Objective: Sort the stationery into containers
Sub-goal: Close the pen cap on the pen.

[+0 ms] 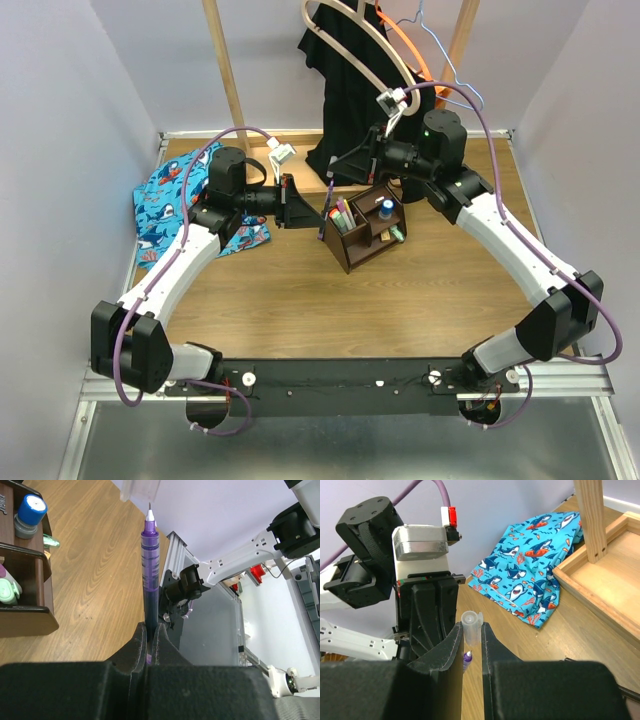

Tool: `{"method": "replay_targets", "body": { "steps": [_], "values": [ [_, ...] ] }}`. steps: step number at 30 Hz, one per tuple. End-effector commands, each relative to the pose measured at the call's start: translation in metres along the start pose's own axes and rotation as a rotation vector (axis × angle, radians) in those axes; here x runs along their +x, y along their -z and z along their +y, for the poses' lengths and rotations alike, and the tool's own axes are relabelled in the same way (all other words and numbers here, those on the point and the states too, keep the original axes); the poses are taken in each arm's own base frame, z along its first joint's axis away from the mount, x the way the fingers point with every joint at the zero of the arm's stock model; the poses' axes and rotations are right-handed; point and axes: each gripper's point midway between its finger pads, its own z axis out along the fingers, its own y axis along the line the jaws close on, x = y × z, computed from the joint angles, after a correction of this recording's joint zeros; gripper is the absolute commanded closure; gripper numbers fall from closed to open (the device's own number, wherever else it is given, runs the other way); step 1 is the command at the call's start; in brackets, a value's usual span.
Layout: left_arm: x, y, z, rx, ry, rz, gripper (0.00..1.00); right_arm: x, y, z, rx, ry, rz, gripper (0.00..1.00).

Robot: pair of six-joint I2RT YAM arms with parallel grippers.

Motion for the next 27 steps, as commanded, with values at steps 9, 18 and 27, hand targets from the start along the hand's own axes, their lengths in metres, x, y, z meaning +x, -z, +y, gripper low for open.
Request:
{"method": "replay_targets", "body": {
  "steps": [9, 18, 27],
  "values": [
    [0.0, 0.002, -0.002, -0.014, -0.022, -0.009, 1.0, -0.005, 0.013, 0.004, 0.033, 0.029, -0.011, 0.99],
    [-0.005, 0.0, -0.001, -0.015, -0.027, -0.017, 1.0, 0.008, 0.012, 0.0, 0.025, -0.012, 0.015, 0.99],
    [-0.007, -0.001, 0.002, -0.014, -0.027, -0.022, 1.0, 0.015, 0.008, 0.001, -0.003, -0.048, 0.031, 0.99]
  ]
}}
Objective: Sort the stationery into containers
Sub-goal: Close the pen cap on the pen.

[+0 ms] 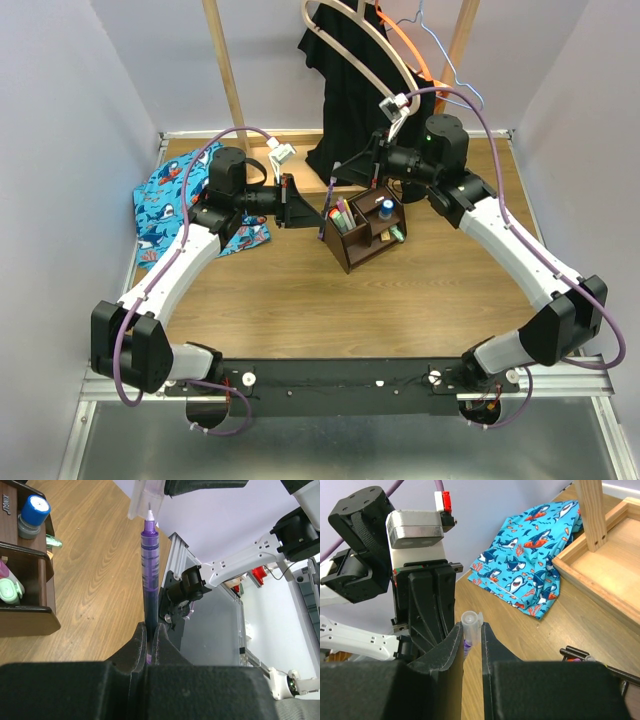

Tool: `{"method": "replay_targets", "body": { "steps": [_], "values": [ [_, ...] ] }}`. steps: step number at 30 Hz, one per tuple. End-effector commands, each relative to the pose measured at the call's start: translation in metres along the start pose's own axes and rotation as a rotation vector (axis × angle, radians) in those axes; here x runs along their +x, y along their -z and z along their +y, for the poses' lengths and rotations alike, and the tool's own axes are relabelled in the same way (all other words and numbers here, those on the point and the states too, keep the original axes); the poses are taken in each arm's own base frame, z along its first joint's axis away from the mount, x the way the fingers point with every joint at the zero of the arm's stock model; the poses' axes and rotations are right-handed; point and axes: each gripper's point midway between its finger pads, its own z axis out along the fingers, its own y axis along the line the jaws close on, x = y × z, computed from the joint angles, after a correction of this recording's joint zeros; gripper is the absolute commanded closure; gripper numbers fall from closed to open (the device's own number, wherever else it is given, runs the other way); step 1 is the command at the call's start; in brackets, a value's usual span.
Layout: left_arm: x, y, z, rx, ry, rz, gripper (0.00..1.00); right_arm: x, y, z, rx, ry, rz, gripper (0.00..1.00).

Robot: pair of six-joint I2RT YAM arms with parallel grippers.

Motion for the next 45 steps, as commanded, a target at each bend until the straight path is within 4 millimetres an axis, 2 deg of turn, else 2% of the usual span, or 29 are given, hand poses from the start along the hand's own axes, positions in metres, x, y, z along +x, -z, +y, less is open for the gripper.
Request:
{"method": "replay_targets", "body": {
  "steps": [1, 10, 23, 28, 29, 32, 36, 40, 45],
  "values": [
    [-0.007, -0.001, 0.0, -0.003, -0.025, -0.019, 1.0, 0.004, 0.0, 0.004, -0.029, -0.02, 0.012, 0.99],
    [-0.009, -0.005, 0.009, -0.011, -0.003, -0.02, 1.0, 0.017, -0.004, 0.009, -0.101, -0.062, 0.064, 1.0],
    [-0.036, -0.007, 0.005, -0.024, -0.089, -0.066, 1.0, 0.047, -0.002, 0.0, -0.093, -0.059, 0.145, 0.99],
    [-0.05, -0.007, 0.0, -0.034, -0.118, -0.097, 1.0, 0.064, 0.001, -0.023, 0.046, -0.104, 0.18, 1.0],
    [-0.054, -0.006, -0.003, -0.037, -0.137, -0.104, 1.0, 0.065, 0.002, -0.025, 0.063, -0.107, 0.182, 1.0],
    [-0.057, -0.004, 0.003, -0.096, -0.186, -0.102, 1.0, 0.073, 0.002, -0.027, 0.074, -0.143, 0.196, 0.99],
    [-0.05, 0.003, 0.009, -0.174, -0.235, -0.082, 1.0, 0.076, -0.001, -0.018, -0.005, -0.158, 0.222, 1.0],
    [-0.038, 0.007, 0.022, -0.258, -0.325, -0.034, 1.0, 0.08, -0.001, 0.004, -0.162, -0.183, 0.274, 0.99],
    [-0.018, 0.015, 0.04, -0.341, -0.415, 0.016, 1.0, 0.079, -0.001, 0.007, -0.225, -0.226, 0.276, 0.99]
  ]
}}
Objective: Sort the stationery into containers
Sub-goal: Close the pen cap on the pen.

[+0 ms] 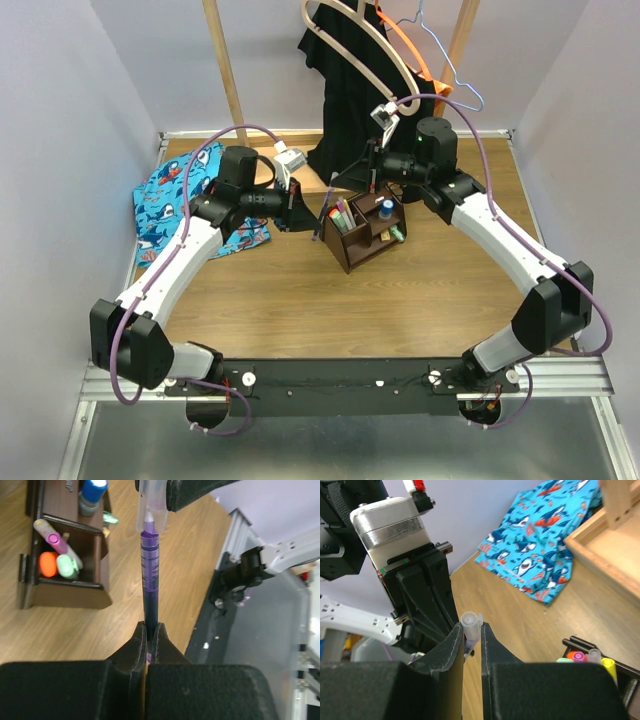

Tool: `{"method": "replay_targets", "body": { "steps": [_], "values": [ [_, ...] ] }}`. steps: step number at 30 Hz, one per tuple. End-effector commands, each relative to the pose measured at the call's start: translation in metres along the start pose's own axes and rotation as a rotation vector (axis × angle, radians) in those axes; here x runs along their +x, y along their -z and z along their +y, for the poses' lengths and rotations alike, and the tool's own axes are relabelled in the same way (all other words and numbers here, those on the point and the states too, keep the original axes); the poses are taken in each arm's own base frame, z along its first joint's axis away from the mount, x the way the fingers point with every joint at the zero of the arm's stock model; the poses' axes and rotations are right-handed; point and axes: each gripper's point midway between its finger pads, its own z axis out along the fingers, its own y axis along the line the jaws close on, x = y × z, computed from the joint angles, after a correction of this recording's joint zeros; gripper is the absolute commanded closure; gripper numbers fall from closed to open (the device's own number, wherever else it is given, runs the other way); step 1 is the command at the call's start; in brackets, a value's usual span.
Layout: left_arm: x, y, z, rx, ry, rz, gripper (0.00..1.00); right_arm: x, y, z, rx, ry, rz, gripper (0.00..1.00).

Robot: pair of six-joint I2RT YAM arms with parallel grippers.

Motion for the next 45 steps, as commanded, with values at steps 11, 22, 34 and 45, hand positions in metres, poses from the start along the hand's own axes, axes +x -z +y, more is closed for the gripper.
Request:
{"method": "replay_targets", "body": {
  "steps": [11, 22, 34, 45],
  "values": [
    [-0.038, 0.022, 0.0, -0.166, -0.351, -0.134, 1.0, 0.045, 0.005, 0.003, -0.038, -0.143, 0.159, 0.99],
    [-0.057, 0.014, -0.038, -0.024, -0.352, -0.167, 1.0, 0.041, 0.003, -0.021, 0.094, -0.135, 0.109, 0.99],
    [-0.079, 0.008, -0.057, 0.014, -0.398, -0.205, 1.0, 0.059, -0.008, -0.045, 0.203, -0.189, 0.159, 0.99],
    [-0.112, 0.018, -0.063, -0.056, -0.46, -0.271, 1.0, 0.077, -0.008, -0.049, 0.239, -0.223, 0.192, 1.0]
  ]
}}
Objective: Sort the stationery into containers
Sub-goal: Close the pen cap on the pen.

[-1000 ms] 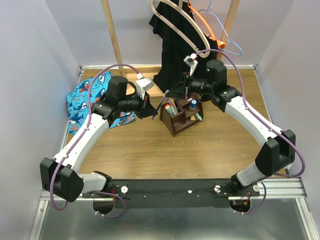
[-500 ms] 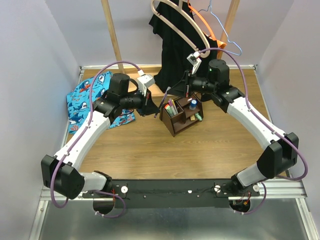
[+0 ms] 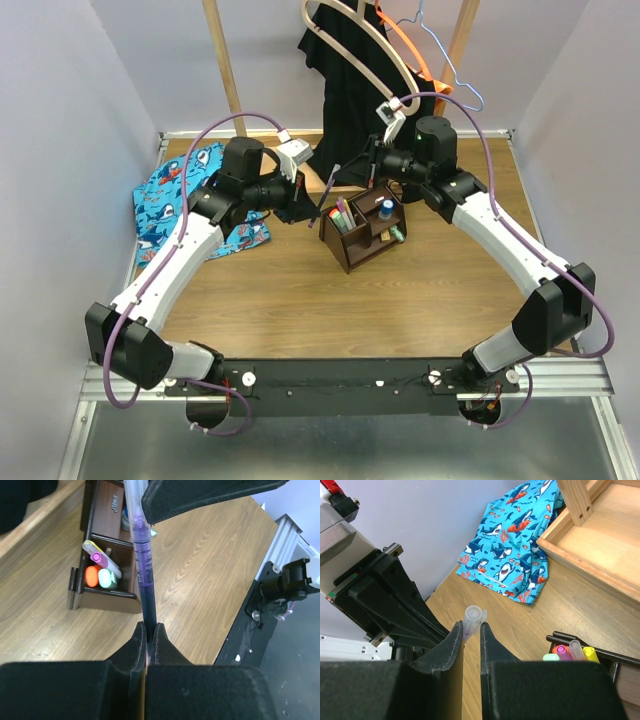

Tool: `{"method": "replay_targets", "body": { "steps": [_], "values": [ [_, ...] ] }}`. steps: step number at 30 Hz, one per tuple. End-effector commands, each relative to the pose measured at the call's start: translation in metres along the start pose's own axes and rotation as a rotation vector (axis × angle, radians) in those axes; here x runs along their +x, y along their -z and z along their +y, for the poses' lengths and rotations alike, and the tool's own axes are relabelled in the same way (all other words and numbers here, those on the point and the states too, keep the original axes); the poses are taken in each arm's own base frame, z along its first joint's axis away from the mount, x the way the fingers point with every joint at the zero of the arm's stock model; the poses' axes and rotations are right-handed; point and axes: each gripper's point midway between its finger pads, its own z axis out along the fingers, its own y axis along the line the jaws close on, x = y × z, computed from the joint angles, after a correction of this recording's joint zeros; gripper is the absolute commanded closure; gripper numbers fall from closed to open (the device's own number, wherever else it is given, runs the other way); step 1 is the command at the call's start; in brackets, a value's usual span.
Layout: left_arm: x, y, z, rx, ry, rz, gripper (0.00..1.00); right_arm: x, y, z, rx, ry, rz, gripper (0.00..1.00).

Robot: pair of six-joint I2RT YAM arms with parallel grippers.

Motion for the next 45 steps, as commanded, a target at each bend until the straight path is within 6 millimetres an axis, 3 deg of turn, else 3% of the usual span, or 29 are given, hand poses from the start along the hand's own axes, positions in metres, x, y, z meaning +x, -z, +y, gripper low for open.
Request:
{"method": "replay_targets", "body": {
  "steps": [1, 8, 10, 11, 12, 14, 17, 34, 42, 45],
  "values": [
    [-0.097, 0.024, -0.05, 0.107, -0.296, -0.292, 1.0, 0.076, -0.007, -0.031, 0.114, -0.117, 0.212, 0.99],
    [-0.072, 0.032, -0.063, 0.154, -0.286, -0.235, 1.0, 0.051, 0.008, -0.009, 0.067, 0.014, 0.136, 0.99],
    [-0.06, 0.036, -0.067, 0.164, -0.275, -0.211, 1.0, 0.046, 0.013, -0.005, 0.061, 0.045, 0.127, 0.87],
    [-0.055, 0.037, -0.068, 0.169, -0.271, -0.203, 1.0, 0.044, 0.015, -0.004, 0.061, 0.052, 0.123, 0.68],
    [-0.048, 0.038, -0.068, 0.172, -0.263, -0.191, 1.0, 0.041, 0.018, -0.002, 0.063, 0.059, 0.116, 0.62],
    [-0.043, 0.039, -0.069, 0.176, -0.256, -0.182, 1.0, 0.039, 0.022, -0.003, 0.082, 0.052, 0.115, 0.49],
    [-0.037, 0.039, -0.069, 0.175, -0.256, -0.176, 1.0, 0.037, 0.027, -0.001, 0.096, 0.046, 0.116, 0.44],
    [-0.036, 0.028, -0.053, 0.158, -0.199, -0.184, 1.0, -0.006, 0.026, 0.03, -0.038, 0.044, 0.031, 0.4],
    [-0.059, 0.032, -0.002, 0.076, 0.077, -0.327, 1.0, -0.013, 0.031, 0.038, -0.059, 0.048, 0.009, 0.3],
    [-0.064, 0.032, -0.002, 0.092, 0.103, -0.337, 1.0, -0.015, 0.029, 0.039, -0.073, 0.052, -0.008, 0.3]
  ]
}}
